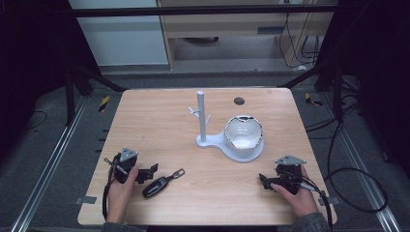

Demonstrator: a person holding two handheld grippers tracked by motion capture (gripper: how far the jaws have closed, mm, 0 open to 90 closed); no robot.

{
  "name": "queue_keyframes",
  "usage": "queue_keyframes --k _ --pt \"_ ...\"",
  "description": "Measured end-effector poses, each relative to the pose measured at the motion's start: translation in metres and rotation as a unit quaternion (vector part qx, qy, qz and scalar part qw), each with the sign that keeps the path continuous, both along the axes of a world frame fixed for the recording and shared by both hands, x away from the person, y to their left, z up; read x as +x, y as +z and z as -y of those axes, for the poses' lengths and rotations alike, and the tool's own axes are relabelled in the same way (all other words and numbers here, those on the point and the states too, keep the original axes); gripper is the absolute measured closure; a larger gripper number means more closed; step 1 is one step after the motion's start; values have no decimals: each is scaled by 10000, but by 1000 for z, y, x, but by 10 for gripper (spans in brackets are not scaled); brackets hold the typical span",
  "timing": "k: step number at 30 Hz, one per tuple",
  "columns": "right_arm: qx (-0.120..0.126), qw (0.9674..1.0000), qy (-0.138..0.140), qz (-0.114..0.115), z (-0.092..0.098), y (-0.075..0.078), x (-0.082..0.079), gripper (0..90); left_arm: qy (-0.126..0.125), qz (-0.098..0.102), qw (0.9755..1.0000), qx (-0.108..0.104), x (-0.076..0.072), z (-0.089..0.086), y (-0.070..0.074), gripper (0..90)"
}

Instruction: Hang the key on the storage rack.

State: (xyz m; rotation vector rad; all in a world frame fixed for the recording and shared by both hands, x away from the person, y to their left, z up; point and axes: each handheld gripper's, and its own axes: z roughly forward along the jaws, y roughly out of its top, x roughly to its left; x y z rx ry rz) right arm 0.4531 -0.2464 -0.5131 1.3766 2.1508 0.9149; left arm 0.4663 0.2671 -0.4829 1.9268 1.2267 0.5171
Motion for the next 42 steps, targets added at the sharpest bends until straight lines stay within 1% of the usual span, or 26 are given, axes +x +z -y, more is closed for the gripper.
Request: queue_keyframes --k 3,6,8,10,11,12,14,17,18,19,20,21,22,24,25,26,28,29,30,31,32,34,38,39,41,42 --pt "-1 10000 -10 4 0 0 0 6 -155 76 9998 -53 -8 5 6 32" --pt "-3 10000 -9 5 0 0 0 6 -275 102 9995 110 -13 13 14 33" --pt "-4 10000 -11 5 0 0 0 6 -314 80 9994 139 -14 16 17 34" --pt "-3 10000 -2 5 0 0 0 6 -412 -27 9989 211 -14 26 28 35" --pt "-4 10000 1 7 0 0 -1 6 -492 -114 9984 262 -12 31 32 36" --pt "-3 10000 -3 -2 1 0 -1 6 -585 -250 9973 375 -10 37 36 36" --pt "3 10000 4 2 1 0 -2 6 -688 -479 9946 618 -7 46 41 38" --pt "-2 10000 1 0 2 0 -3 6 -937 -796 9876 972 -3 59 46 36" --pt "-2 10000 1 0 2 0 -3 6 -1013 -886 9844 1133 -2 64 47 37" --pt "-2 10000 2 2 2 0 -3 6 -1043 -957 9825 1212 -1 66 46 37" --pt "-2 10000 2 2 2 0 -3 6 -1043 -957 9825 1212 -1 66 46 38" --pt "-3 10000 2 1 2 0 -3 6 -1141 -1091 9763 1481 2 72 45 39" --pt "-3 10000 2 1 2 0 -3 6 -1141 -1091 9763 1481 2 72 45 39" --pt "-2 10000 1 0 2 0 -3 6 -1242 -1359 9710 1522 4 78 45 40" --pt "-4 10000 3 2 2 0 -3 6 -1242 -1359 9710 1522 4 78 45 40" --pt "-2 10000 2 1 2 0 -3 6 -1307 -1488 9668 1613 6 82 45 39" --pt "-2 10000 0 1 2 0 -3 6 -1352 -1591 9639 1654 7 85 46 40" --pt "-2 10000 2 1 2 0 -3 6 -1352 -1591 9639 1654 7 85 46 40" --pt "-2 10000 1 1 2 0 -3 6 -1419 -1722 9594 1727 8 89 47 39" --pt "-2 10000 1 1 2 0 -3 6 -1419 -1722 9594 1727 8 89 47 40" --pt "-3 10000 2 1 2 0 -3 6 -1483 -1793 9545 1867 8 93 49 40" --pt "-2 10000 1 2 2 0 -3 6 -1527 -1829 9521 1919 9 96 51 40" --pt "-2 10000 0 1 2 0 -3 6 -1554 -1821 9511 1954 12 102 54 41" --pt "-3 10000 1 1 2 0 -3 6 -1573 -1850 9497 1977 12 104 55 41" --pt "-3 10000 2 2 2 0 -3 6 -1572 -1881 9490 1983 13 105 55 41" --pt "-3 10000 3 2 2 0 -3 6 -1564 -1958 9461 2050 15 107 55 44"
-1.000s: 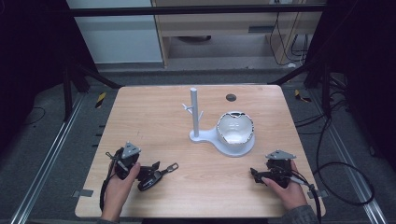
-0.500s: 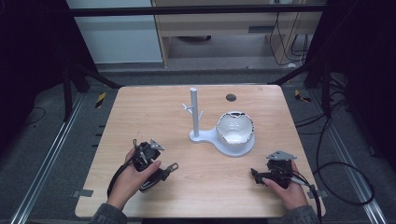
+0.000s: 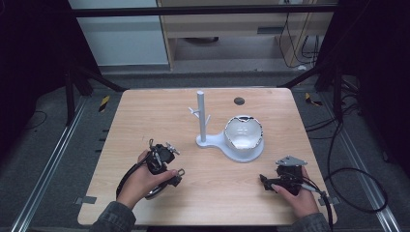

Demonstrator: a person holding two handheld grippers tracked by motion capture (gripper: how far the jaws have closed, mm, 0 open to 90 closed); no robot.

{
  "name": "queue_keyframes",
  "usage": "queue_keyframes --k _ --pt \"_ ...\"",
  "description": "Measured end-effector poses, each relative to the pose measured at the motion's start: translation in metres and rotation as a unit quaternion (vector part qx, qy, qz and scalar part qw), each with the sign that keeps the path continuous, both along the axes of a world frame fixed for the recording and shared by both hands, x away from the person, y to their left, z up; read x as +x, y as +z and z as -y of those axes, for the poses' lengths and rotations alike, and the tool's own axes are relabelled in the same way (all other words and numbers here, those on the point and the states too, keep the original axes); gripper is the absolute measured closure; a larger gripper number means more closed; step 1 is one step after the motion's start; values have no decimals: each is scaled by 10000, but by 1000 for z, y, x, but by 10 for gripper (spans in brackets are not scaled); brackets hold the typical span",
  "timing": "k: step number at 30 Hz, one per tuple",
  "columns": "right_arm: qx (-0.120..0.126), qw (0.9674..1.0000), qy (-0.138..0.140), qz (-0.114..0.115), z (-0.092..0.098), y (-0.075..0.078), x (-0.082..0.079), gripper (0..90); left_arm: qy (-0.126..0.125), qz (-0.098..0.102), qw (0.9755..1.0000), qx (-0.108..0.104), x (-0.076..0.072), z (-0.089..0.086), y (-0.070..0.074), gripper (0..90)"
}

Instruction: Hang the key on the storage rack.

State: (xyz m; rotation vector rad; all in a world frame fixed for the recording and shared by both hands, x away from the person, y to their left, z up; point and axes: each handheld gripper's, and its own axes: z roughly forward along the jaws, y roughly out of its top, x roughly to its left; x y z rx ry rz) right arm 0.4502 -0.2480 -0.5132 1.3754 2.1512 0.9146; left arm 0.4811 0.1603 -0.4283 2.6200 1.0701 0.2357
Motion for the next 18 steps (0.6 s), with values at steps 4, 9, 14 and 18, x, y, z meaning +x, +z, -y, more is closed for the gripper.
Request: queue_keyframes --k 4,9,14,18 --pt "1 10000 -1 -1 0 0 0 6 16 -81 9999 67 3 3 -1 54" --pt "1 10000 -1 0 0 0 0 6 -13 -134 9998 151 5 6 -2 73" --pt "1 10000 -1 -2 0 0 0 6 -20 -252 9993 274 9 8 -3 106" --pt "2 10000 1 -3 0 0 0 6 -34 -341 9988 359 11 7 -6 155"
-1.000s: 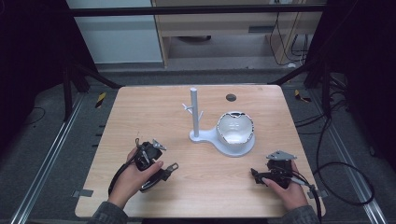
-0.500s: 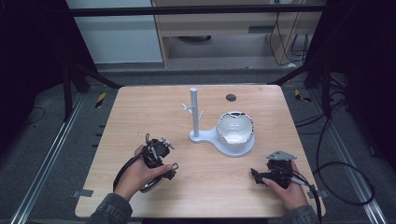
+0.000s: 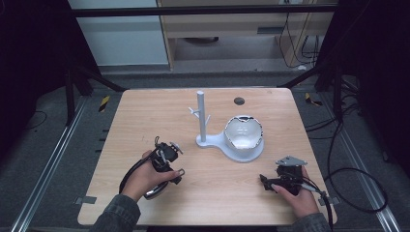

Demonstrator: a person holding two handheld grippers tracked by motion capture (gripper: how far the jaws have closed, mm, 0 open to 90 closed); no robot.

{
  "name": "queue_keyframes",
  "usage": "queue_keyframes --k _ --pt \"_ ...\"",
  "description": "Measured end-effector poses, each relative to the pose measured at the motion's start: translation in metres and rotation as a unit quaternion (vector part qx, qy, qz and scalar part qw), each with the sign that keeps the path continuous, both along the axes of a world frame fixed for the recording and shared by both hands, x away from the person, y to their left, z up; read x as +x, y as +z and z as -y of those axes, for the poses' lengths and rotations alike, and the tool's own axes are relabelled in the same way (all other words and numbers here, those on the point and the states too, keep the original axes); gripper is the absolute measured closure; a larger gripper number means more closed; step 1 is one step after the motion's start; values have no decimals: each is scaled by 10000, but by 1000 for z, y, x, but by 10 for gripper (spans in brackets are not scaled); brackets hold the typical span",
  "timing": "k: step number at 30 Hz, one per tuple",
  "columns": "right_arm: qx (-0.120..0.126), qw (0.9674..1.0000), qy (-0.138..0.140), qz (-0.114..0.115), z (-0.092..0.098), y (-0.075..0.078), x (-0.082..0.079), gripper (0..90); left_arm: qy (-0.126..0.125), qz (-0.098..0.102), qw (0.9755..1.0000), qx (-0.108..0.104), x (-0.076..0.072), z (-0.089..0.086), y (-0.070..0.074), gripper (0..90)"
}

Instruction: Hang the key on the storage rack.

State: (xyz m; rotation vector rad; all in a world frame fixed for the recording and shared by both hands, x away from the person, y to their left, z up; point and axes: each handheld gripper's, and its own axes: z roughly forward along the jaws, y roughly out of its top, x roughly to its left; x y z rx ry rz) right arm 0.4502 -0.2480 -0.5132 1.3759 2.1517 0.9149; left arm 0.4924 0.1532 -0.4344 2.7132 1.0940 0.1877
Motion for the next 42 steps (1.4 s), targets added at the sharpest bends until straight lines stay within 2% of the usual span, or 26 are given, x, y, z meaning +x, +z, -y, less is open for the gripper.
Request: queue_keyframes --k 8,14,26,42 --pt "0 10000 0 1 0 0 0 6 -60 -168 9998 60 3 -1 -7 317" --pt "-1 10000 0 0 0 0 0 6 -315 -358 9986 239 6 -4 -12 447" --pt "-1 10000 0 0 0 0 0 6 -406 -509 9974 297 13 -2 -22 572" --pt "-1 10000 1 2 0 0 0 6 -484 -620 9965 287 14 -3 -24 689"
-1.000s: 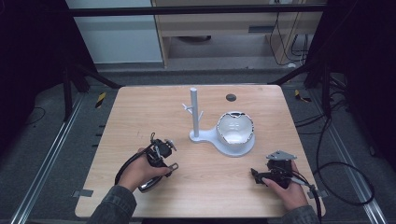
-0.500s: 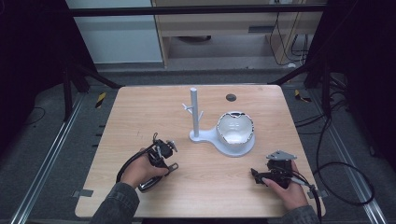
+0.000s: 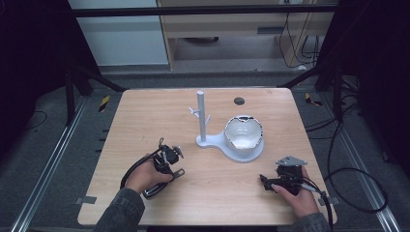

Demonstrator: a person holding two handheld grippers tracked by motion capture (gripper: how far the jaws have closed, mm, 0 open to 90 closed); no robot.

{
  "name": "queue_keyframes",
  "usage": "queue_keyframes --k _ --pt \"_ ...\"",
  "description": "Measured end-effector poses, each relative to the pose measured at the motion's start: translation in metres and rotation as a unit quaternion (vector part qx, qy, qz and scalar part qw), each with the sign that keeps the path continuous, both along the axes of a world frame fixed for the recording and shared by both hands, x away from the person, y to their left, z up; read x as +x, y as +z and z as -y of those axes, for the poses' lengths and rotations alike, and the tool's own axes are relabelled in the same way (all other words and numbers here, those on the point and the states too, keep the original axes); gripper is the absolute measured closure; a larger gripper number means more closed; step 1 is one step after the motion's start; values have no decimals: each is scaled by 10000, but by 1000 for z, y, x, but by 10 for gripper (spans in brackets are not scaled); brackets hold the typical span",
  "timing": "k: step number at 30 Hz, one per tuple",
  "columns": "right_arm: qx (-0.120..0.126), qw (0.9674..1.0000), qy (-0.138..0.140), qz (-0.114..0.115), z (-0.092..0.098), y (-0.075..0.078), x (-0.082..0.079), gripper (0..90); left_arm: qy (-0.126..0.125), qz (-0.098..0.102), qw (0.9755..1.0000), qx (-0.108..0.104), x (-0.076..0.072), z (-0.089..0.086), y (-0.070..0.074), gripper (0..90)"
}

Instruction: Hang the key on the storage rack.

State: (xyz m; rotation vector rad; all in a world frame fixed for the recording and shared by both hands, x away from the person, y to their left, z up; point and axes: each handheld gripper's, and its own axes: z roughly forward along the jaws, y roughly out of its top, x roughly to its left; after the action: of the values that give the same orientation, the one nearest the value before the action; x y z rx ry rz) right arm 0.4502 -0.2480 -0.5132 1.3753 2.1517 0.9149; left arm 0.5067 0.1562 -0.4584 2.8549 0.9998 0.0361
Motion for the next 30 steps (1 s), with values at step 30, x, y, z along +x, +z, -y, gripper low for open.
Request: queue_keyframes --k 30 --pt "2 10000 -2 -3 0 0 0 6 0 86 9998 -173 -5 -5 2 799"
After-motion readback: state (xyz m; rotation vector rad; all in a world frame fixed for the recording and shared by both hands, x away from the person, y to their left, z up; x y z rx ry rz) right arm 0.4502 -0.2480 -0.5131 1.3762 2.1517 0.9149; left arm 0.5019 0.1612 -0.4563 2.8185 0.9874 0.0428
